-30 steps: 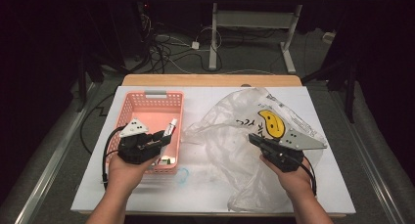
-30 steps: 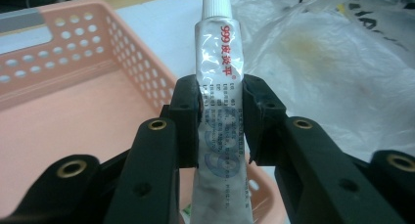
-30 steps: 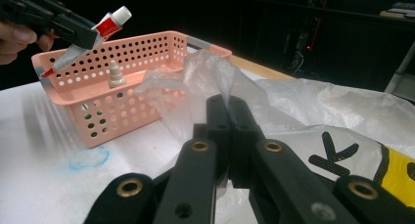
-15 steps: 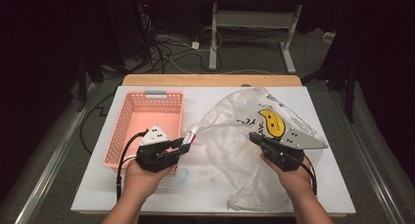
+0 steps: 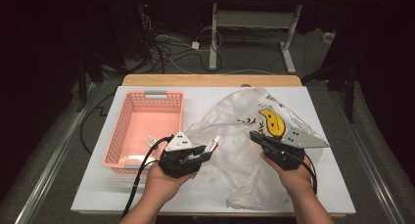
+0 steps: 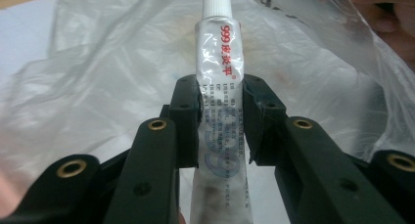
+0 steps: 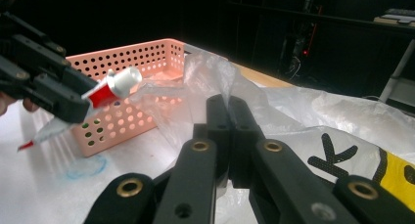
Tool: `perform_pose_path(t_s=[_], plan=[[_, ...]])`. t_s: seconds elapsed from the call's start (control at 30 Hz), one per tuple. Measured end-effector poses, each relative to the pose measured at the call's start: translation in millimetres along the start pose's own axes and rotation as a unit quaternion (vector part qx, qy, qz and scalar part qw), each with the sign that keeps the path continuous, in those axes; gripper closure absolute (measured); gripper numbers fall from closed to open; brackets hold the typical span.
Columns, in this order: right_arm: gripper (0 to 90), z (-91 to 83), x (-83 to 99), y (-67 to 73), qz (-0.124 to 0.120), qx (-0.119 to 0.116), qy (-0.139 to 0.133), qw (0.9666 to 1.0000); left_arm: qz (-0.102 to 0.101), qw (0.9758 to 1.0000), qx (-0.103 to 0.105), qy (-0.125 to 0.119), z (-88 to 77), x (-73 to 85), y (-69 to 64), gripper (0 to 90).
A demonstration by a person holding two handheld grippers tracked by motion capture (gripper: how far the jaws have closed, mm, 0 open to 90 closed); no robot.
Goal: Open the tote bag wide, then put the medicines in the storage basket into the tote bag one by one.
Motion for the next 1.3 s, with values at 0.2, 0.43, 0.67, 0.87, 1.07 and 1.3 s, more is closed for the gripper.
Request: perform_pose_path(t_s=[0.2, 0.43, 0.67, 0.87, 1.07, 1.3], plan=[[90.0, 1.4, -2.1, 1.3, -0.008, -0.001, -0.001, 1.0000, 0.008, 0.9999, 0.009, 0.006, 20.8, -3.8, -7.6, 68.0], [90.0, 0.3, -4.1, 1.7, -0.005, -0.003, -0.006, 1.0000, 0.012, 0.9997, 0.008, 0.018, 46.4, -11.2, -9.4, 68.0], [90.0, -2.5, -4.9, 1.4, -0.007, 0.001, -0.010, 0.9999, 0.001, 0.9997, 0.005, 0.025, 67.8, -15.8, -3.8, 68.0], [90.0, -3.9, -4.5, 0.1, -0.009, 0.006, -0.012, 0.9999, 0.004, 0.9994, -0.005, 0.034, 91.2, -24.4, -4.4, 68.0], [90.0, -4.4, -4.1, -2.5, -0.002, 0.006, -0.017, 0.9998, 0.006, 0.9987, -0.015, 0.047, 120.2, -27.2, -5.9, 68.0], [90.0, -7.4, -4.5, -6.8, 0.001, 0.011, -0.021, 0.9997, 0.012, 0.9986, -0.020, 0.048, 146.0, -27.8, -7.7, 67.9]])
Point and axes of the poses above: each handheld gripper's, and its own axes: z roughly forward along the jaws, x roughly out of its underside, y roughly to its left, the point moved 2 cm from there along z, roughly forward along the jaws, and after that the axes turned 2 degrees about -x, right-handed, at the moved point
